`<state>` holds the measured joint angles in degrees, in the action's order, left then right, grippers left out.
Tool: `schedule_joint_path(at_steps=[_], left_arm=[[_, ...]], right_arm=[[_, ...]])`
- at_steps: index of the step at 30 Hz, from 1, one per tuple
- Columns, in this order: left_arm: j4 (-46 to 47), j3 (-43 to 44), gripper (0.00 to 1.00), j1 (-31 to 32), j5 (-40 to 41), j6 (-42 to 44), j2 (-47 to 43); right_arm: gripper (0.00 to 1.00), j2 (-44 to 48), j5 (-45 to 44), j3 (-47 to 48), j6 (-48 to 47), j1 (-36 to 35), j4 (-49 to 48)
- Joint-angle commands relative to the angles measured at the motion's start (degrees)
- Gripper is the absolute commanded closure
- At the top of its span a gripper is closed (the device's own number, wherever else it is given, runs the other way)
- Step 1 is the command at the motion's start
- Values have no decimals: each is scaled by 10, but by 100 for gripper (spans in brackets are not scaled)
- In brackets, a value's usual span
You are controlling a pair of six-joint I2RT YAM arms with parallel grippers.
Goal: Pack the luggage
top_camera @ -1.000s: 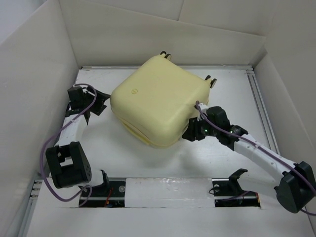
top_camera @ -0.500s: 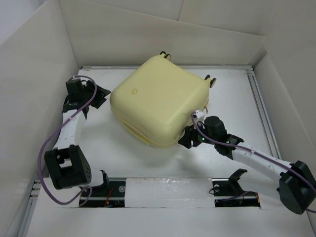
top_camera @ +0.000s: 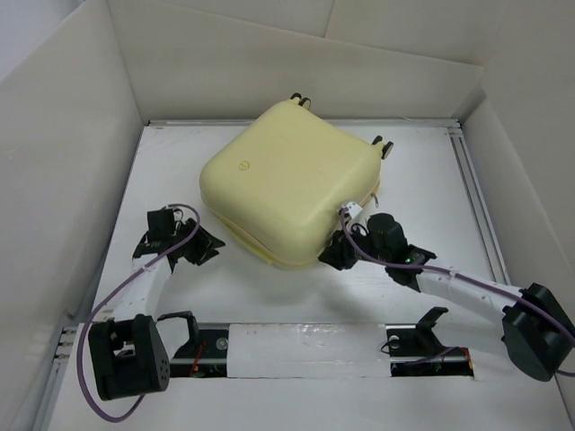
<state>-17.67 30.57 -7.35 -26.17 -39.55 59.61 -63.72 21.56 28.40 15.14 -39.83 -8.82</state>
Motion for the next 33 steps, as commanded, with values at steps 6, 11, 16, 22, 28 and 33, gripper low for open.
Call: schedule_joint_path(at_steps=[6, 11, 16, 22, 28, 33], left_arm=[[124, -30, 56, 0, -121, 46, -61], [267, -100, 49, 0, -219, 3, -44], [271, -100, 50, 44, -176, 3, -33], [417, -137, 53, 56, -193, -46, -17], [431, -142, 63, 56, -179, -46, -23], [425, -142, 85, 56, -173, -46, -15]], right_arm=[[79, 69, -71, -18, 22, -15, -157], [89, 41, -123, -46, 39, -40, -205], [72, 3, -129, -65, 66, -72, -255], [62, -3, -164, -99, 79, -96, -333], [82, -46, -206, -106, 79, -96, -398], [100, -25, -250, -119, 105, -109, -410]])
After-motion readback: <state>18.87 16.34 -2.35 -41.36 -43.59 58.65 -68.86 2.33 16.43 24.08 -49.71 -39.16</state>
